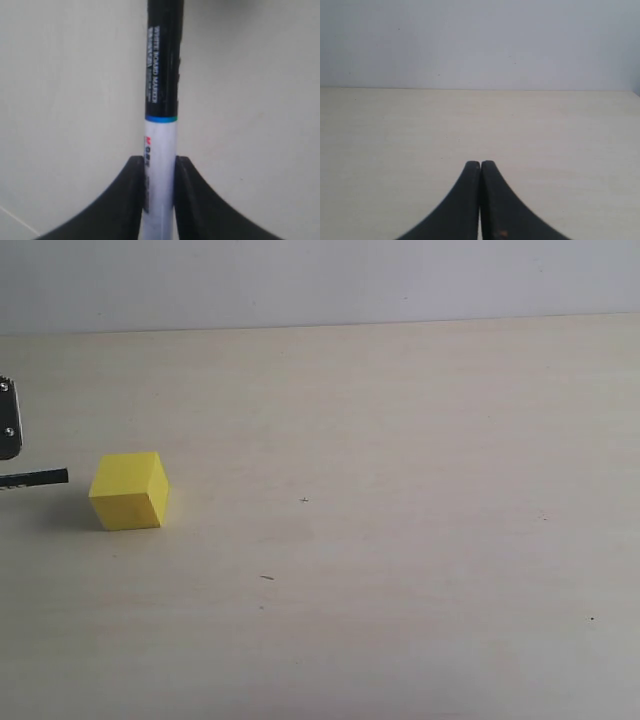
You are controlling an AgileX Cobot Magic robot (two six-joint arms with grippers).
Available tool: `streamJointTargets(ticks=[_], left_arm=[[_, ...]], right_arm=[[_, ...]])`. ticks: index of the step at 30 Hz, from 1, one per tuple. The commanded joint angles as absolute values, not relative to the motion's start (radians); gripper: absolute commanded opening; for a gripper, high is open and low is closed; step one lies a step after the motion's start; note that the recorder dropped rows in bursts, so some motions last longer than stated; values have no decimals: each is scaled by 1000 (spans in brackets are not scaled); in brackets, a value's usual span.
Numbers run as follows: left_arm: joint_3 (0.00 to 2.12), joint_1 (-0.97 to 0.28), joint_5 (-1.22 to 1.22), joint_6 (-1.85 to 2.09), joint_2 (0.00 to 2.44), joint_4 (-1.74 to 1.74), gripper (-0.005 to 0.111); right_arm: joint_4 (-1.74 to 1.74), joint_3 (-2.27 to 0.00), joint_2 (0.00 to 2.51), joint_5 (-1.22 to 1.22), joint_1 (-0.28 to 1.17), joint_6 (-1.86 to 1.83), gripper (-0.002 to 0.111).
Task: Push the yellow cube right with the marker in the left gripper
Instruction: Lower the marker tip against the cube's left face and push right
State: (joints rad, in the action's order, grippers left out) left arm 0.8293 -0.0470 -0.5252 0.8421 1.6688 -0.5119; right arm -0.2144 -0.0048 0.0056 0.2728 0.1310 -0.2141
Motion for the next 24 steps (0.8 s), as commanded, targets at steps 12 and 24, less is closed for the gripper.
streamJointTargets(ticks=[12, 24], left_arm=[[977, 30, -610, 1362, 1807, -103, 0], [1073, 51, -785, 1549, 1815, -20, 0]], right_arm=[[-210, 0, 0, 268, 128, -214, 0], [-210, 0, 0, 268, 128, -214, 0]])
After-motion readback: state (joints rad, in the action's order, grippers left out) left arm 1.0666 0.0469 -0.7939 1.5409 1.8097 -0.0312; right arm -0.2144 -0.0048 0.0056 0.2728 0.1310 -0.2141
